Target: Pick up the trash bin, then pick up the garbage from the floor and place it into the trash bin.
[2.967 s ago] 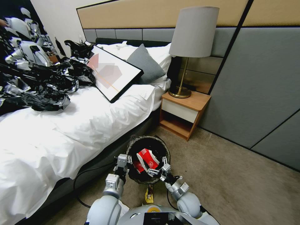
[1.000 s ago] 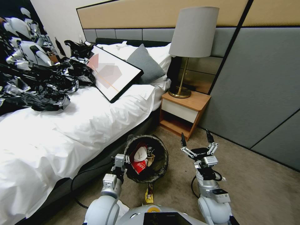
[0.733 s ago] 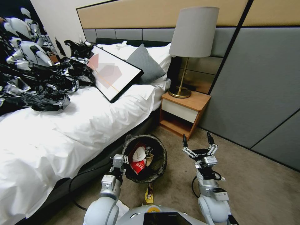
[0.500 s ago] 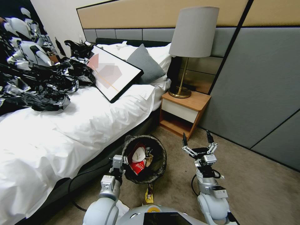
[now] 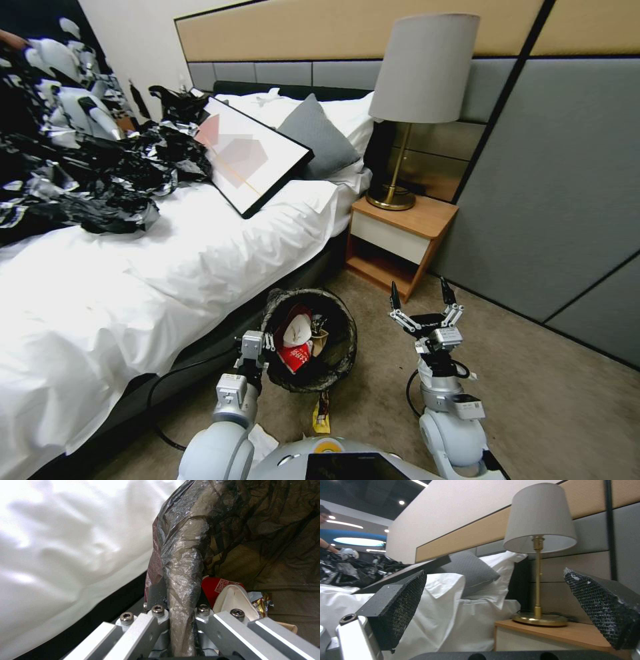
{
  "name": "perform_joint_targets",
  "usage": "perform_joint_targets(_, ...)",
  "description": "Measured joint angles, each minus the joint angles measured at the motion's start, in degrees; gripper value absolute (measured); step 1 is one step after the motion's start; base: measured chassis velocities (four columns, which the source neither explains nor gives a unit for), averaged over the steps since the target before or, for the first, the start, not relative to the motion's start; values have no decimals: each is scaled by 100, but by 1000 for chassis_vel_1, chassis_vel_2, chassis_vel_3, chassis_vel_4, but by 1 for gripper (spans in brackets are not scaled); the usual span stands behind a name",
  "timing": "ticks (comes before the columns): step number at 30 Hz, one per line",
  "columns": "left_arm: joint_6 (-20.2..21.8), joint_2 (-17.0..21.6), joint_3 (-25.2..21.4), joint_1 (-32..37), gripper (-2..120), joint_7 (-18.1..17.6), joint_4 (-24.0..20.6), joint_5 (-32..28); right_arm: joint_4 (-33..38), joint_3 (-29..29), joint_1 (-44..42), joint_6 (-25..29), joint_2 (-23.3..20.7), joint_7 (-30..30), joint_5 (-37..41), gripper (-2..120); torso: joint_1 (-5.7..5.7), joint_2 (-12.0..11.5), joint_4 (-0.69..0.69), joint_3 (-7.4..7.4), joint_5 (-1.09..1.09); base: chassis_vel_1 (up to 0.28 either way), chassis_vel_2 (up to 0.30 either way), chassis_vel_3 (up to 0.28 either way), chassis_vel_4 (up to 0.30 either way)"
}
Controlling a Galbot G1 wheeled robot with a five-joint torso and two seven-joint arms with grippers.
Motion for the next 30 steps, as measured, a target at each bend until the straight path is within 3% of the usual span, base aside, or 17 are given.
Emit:
perform_joint_targets(22,-43,14,23,22,0,17,21,14,-45,-41,201,-53,-12,-32,-15,100,0,0,3,0,0,114,112,113,113)
perform_joint_targets(30,-62,25,42,0,0,16,36,19,-37,-52,238,-118,-42,-63,-39,100,1,0,-1,0,0,18,16,13,13)
